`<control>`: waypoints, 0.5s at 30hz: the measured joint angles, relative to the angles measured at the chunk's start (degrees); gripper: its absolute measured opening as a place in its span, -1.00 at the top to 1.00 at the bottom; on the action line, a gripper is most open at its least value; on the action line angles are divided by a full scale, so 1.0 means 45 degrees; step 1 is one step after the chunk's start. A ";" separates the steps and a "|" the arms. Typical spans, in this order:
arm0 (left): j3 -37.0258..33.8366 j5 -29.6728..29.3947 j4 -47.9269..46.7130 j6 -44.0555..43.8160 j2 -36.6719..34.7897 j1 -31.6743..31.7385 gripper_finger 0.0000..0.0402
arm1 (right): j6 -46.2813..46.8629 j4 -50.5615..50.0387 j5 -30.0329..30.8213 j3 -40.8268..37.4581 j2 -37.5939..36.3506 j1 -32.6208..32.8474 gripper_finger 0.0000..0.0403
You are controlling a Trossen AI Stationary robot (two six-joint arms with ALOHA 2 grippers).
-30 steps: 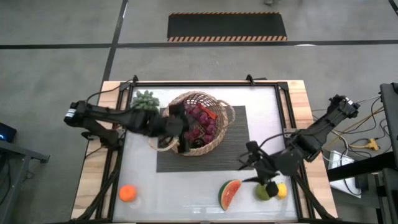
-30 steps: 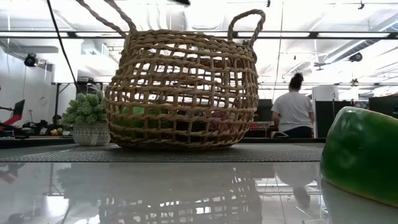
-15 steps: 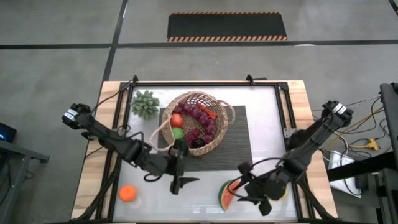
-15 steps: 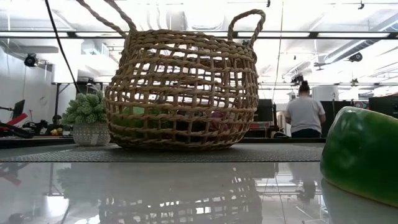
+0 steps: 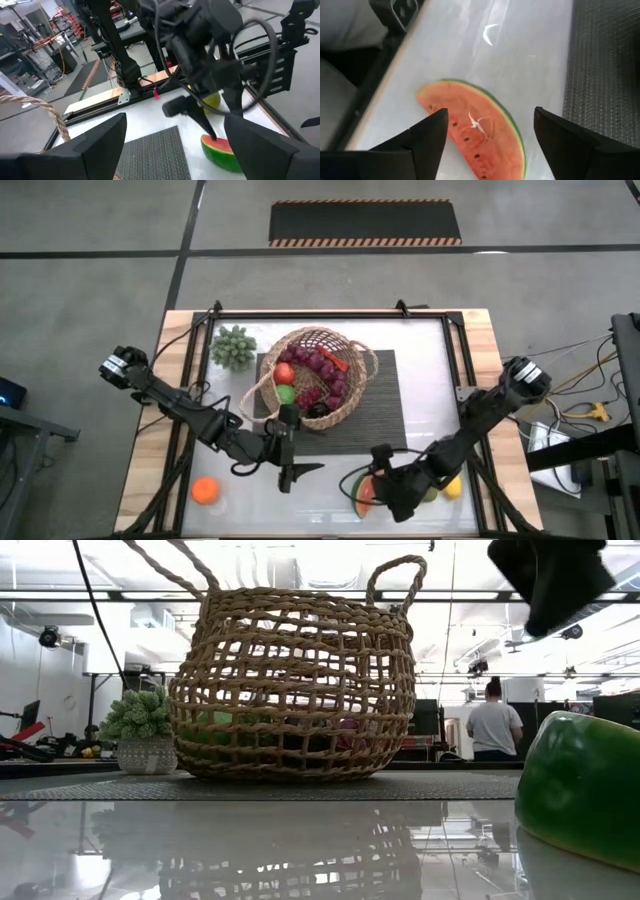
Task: Build produce basket
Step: Put the red watermelon into the brown basket
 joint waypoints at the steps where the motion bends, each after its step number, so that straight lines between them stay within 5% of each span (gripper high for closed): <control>1: -0.0011 -0.0006 0.0147 -0.0087 -0.0004 -0.0028 -0.57 | -0.0126 0.0012 -0.0009 0.0000 0.0158 -0.0032 -0.40; 9: -0.0077 0.0025 0.0944 -0.0230 -0.0018 -0.0615 -0.57 | -0.0842 0.0405 -0.0454 -0.0005 0.1462 -0.0695 -0.40; 15: -0.0441 0.0006 0.1495 -0.0238 -0.0013 -0.0713 -0.57 | -0.1509 0.1276 -0.2223 0.0005 0.2207 -0.1341 -0.27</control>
